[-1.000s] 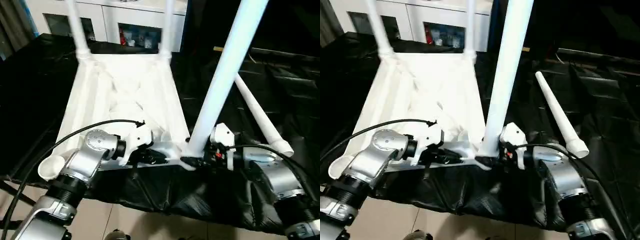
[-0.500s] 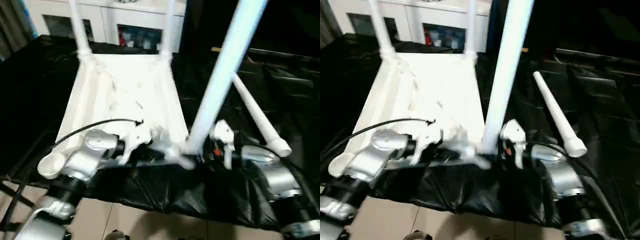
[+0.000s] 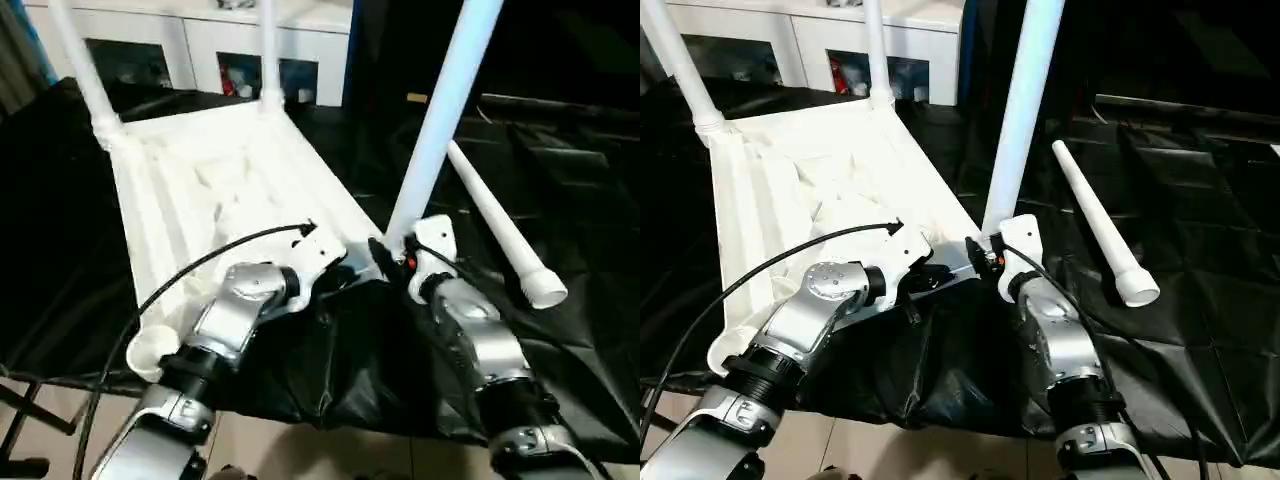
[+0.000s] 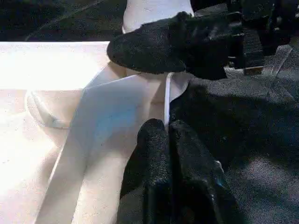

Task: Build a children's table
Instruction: Rotate leg to tighten

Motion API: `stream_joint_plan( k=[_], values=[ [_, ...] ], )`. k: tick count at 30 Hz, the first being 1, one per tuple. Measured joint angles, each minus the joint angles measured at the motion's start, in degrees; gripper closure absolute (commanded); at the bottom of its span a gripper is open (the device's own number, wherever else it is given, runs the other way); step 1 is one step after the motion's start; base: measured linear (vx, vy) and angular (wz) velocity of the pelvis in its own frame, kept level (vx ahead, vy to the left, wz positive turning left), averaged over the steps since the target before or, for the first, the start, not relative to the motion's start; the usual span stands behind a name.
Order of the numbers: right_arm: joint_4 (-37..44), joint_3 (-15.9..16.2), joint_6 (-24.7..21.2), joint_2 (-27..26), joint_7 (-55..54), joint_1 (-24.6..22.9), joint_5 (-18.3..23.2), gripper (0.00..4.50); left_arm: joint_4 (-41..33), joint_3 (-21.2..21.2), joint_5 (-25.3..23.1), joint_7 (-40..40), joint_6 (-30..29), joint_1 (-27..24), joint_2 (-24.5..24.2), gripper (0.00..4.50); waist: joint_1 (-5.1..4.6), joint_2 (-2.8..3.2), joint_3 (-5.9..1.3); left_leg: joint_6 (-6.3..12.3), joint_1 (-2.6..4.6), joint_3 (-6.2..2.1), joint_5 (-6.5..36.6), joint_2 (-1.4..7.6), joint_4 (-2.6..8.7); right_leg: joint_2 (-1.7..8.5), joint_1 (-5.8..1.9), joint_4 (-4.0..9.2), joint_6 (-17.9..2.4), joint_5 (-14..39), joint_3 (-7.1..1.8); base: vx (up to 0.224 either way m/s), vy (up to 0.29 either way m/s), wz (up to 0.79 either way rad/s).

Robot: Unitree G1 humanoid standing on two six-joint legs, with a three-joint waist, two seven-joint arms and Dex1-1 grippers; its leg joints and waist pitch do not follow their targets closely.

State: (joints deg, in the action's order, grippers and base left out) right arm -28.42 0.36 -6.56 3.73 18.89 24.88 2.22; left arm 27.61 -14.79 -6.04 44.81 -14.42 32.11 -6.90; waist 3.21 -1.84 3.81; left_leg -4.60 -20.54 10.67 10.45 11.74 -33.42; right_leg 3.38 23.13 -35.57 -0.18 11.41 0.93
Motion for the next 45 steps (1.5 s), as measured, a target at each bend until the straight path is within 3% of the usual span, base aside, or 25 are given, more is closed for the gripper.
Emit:
stream_joint_plan(
  k=[6,13,20,25,34,38,45],
  values=[
    [0.8,0.6,0.5,3.2,9.6,-0.6,2.2,0.46,-1.7,-0.2,0.7,4.8,1.3,-1.0,-2.3,4.50,0.14,0.05,0.03,0.00,-0.01,0.01,0.0,0.01,0.22,-0.02,0.03,0.14,0.0,0.0,0.03,0.000,0.000,0.00],
    [4.6,4.3,1.2,10.9,27.0,-3.2,6.0,0.46,-4.1,-1.0,4.2,16.4,4.3,-2.3,-8.9,4.50,0.59,0.09,0.06,0.10,-0.31,0.04,0.0,0.01,0.30,-0.02,0.11,0.45,0.0,0.0,0.08,0.000,0.000,0.00],
    [8.9,6.9,0.3,16.9,41.3,-5.2,9.1,0.46,-4.9,-1.4,6.7,24.7,4.9,-2.8,-12.0,4.50,1.43,0.07,0.07,0.35,-0.45,0.13,0.1,0.03,0.19,0.00,0.21,0.47,0.0,0.0,0.08,0.000,0.000,0.00],
    [9.8,9.1,0.5,19.5,46.8,-5.1,9.3,0.90,-4.9,-1.9,8.0,28.8,5.3,-3.0,-13.9,4.50,1.98,0.03,0.09,0.33,-0.47,0.15,0.1,0.05,0.12,0.01,0.22,0.44,0.0,0.0,0.08,0.000,0.000,0.00],
    [9.8,10.1,0.5,19.9,48.6,-5.1,9.3,1.68,-4.8,-2.1,8.5,31.1,5.5,-3.0,-14.8,4.50,2.00,0.00,0.11,0.28,-0.49,0.23,0.2,0.06,0.06,0.02,0.22,0.43,0.0,0.0,0.08,0.000,0.000,0.00],
    [9.8,9.8,0.2,19.0,47.8,-5.2,9.3,1.78,-4.7,-2.1,8.6,30.4,5.5,-3.0,-14.7,4.50,1.95,0.00,0.11,0.28,-0.48,0.24,0.1,0.06,0.05,0.02,0.22,0.40,0.0,0.0,0.08,0.000,0.000,0.00],
    [9.1,4.4,-2.8,13.4,33.0,-6.4,8.5,1.81,-3.6,-1.2,5.6,19.9,3.1,-2.1,-9.8,4.50,1.61,0.02,0.10,0.24,-0.30,0.25,0.1,0.07,-0.12,0.02,0.15,0.32,0.0,-0.2,-0.03,0.000,0.000,0.00]
  ],
)
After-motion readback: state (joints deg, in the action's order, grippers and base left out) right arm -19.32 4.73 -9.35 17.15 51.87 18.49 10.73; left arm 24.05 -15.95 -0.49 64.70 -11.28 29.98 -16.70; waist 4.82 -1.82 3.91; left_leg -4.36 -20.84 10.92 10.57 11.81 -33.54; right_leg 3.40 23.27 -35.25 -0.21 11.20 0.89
